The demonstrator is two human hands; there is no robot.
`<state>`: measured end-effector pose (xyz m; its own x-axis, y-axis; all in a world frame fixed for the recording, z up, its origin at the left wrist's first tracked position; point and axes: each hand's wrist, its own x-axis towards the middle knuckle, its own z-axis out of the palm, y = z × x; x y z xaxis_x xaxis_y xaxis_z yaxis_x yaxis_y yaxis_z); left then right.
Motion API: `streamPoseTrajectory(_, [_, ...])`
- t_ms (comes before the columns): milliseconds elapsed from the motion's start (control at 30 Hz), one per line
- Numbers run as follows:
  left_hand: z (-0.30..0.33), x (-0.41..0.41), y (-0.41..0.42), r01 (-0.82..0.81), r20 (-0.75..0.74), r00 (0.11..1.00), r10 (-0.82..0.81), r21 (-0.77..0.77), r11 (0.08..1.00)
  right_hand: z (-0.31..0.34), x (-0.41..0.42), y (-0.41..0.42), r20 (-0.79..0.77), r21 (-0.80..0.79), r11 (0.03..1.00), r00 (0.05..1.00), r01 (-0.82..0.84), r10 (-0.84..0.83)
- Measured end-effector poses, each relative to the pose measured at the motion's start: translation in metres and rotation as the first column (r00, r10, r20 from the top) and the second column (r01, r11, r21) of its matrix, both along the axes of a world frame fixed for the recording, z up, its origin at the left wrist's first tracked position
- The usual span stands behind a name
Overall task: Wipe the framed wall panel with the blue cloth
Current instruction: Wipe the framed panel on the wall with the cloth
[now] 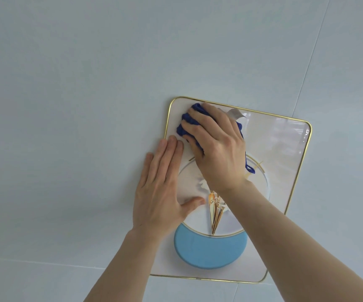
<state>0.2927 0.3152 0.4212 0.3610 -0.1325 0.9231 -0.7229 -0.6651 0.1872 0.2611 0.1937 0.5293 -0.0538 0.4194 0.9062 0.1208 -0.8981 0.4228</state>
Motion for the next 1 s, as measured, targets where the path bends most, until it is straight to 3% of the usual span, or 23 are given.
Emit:
streamPoseTrajectory(200, [0.001, -0.004, 0.001, -0.035, 0.010, 0.999, 0.035, 0.000, 0.999, -0.039, -0.010, -0.012, -0.010, 0.132, 0.991, 1.000, 0.010, -0.009])
streamPoseTrajectory(467, [0.004, -0.011, 0.002, -0.038, -0.031, 0.999, 0.038, -0.010, 0.999, -0.075, -0.039, -0.036, -0.079, 0.067, 0.979, 0.979, 0.195, -0.190])
streamPoseTrajectory(833, [0.014, -0.033, 0.003, -0.048, -0.162, 0.985, 0.055, 0.044, 0.998, -0.124, -0.098, -0.062, -0.442, -0.010, 0.888, 0.795, 0.460, -0.416])
streamPoseTrajectory(1000, [0.021, -0.041, 0.012, -0.023, -0.176, 0.984, 0.040, 0.101, 0.995, -0.133, -0.127, -0.066, -0.584, 0.277, 0.845, 0.779, 0.457, -0.229])
